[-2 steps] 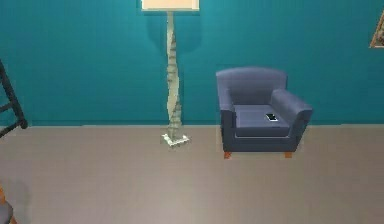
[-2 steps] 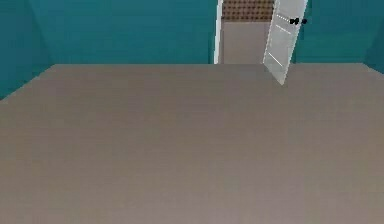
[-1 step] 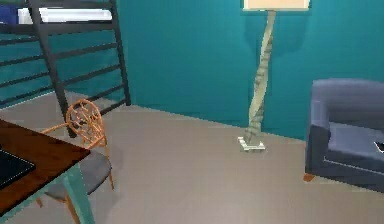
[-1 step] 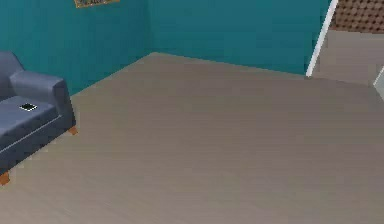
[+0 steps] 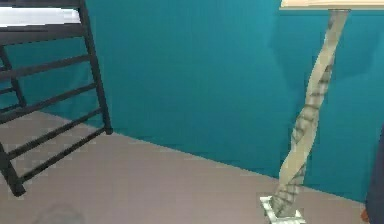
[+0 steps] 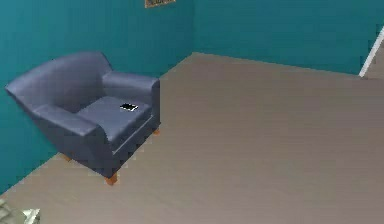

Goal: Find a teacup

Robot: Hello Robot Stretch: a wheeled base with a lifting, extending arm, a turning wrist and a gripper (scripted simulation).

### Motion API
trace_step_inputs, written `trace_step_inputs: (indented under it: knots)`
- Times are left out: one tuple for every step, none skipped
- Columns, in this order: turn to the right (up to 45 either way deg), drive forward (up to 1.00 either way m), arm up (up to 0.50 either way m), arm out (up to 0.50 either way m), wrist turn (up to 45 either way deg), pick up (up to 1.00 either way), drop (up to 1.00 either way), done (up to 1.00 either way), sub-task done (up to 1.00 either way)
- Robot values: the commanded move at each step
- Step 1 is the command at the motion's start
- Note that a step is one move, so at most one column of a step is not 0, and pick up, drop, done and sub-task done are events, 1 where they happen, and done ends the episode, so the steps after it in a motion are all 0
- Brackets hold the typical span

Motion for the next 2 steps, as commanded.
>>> trace_step_inputs:
  knots:
    - [-15.0,0.00,0.00,0.00,0.0,0.00,0.00,0.00,0.00]
    - [0.0,0.85,0.00,0.00,0.0,0.00,0.00,0.00,0.00]
